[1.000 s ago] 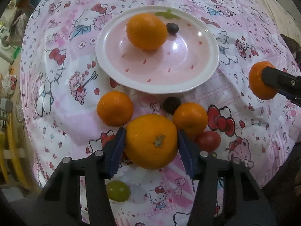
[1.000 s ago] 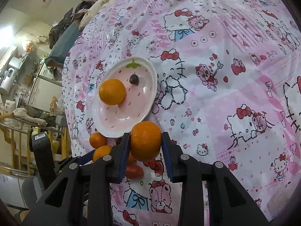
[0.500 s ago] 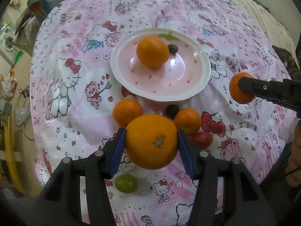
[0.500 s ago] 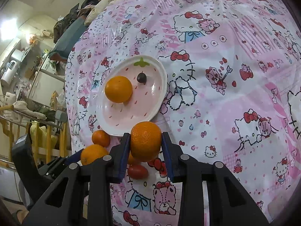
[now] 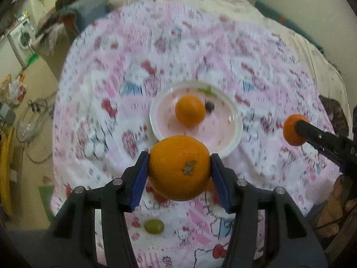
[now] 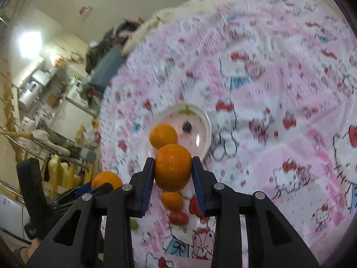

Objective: Organize fruits
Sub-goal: 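Lift and carry the tangerine with the right gripper while the left gripper carries the orange to the plate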

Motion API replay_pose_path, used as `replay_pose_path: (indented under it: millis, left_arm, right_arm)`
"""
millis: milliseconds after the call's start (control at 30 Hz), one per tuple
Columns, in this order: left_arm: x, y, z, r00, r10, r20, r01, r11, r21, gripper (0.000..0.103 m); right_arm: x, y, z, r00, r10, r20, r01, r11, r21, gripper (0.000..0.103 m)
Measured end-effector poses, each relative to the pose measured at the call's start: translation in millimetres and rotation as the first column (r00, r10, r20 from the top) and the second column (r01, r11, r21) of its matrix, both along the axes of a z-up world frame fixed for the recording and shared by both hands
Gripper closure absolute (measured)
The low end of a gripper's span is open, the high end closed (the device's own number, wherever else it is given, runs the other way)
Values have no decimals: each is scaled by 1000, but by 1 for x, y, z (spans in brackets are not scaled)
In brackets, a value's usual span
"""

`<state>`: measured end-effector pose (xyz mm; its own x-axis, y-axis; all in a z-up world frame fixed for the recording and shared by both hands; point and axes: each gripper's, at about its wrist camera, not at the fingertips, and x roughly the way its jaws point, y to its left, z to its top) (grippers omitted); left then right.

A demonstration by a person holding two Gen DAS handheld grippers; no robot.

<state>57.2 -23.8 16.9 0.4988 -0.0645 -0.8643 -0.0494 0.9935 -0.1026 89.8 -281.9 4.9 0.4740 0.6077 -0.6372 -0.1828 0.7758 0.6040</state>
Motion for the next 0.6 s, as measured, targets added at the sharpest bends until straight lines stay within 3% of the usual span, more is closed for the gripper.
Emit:
replay_pose_path:
  millis: [300, 600]
  left_arm:
    - [31, 2, 23, 999, -29, 37, 27, 999, 47, 53]
    - [56, -4, 3, 998, -63, 4, 62, 996, 69, 53]
  right_arm:
    - [14, -4, 26, 995, 2, 99, -2, 1000, -5, 68]
    - [40, 1, 24, 995, 20, 98, -19, 1000, -8, 68]
